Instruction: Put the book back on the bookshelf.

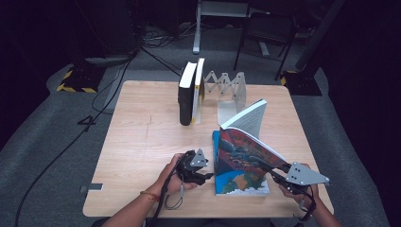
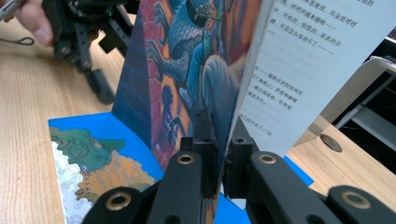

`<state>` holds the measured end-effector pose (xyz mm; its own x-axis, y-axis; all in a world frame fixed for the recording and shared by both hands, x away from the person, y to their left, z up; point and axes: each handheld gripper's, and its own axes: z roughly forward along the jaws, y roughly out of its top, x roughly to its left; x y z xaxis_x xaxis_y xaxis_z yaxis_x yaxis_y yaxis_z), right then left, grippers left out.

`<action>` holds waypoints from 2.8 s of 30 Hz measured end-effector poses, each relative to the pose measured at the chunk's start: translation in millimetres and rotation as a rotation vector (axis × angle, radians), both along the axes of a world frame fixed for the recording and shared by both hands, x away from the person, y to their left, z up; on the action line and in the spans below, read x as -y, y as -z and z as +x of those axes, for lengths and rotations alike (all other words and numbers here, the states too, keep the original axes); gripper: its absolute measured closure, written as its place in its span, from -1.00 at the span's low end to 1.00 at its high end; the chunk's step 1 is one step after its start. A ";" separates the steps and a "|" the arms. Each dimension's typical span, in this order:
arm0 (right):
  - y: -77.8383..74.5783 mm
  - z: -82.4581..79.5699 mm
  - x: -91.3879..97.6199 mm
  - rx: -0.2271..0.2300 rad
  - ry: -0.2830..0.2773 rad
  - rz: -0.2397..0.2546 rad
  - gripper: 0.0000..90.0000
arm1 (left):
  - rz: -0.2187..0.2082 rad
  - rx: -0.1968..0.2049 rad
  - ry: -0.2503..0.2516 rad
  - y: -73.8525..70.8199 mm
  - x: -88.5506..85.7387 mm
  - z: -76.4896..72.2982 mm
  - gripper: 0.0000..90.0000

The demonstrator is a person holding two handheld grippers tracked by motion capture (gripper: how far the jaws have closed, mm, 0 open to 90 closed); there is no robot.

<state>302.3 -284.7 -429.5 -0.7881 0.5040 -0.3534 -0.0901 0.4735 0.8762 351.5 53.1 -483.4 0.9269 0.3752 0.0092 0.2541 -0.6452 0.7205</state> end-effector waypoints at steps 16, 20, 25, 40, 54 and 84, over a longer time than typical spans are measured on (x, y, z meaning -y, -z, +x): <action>0.0 0.6 -0.1 -0.008 0.000 0.007 0.91 | -0.187 0.083 -0.038 -28.2 24.7 -7.1 -0.10; -0.5 1.8 0.1 -0.011 -0.002 0.009 0.91 | -0.256 0.115 -0.044 -41.5 28.9 -5.6 0.04; -1.0 3.1 0.3 -0.017 0.004 0.015 0.90 | -0.272 0.142 -0.069 -49.9 30.0 -2.2 0.31; -1.9 12.1 4.1 -0.045 0.062 0.044 0.62 | -0.286 0.199 -0.017 -70.6 29.6 -3.0 0.55; -12.5 43.9 7.5 -0.085 0.158 0.119 -0.07 | -0.252 0.221 0.045 -73.6 30.0 -10.4 0.62; -19.2 52.6 -11.1 -0.093 0.175 0.127 -0.01 | -0.358 0.225 -0.026 -85.9 40.3 -1.5 0.55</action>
<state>354.9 -273.6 -410.4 -0.7108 0.6718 -0.2084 0.0673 0.3599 0.9306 350.1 12.8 -397.4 0.9070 0.4145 0.0750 0.0779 -0.3399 0.9372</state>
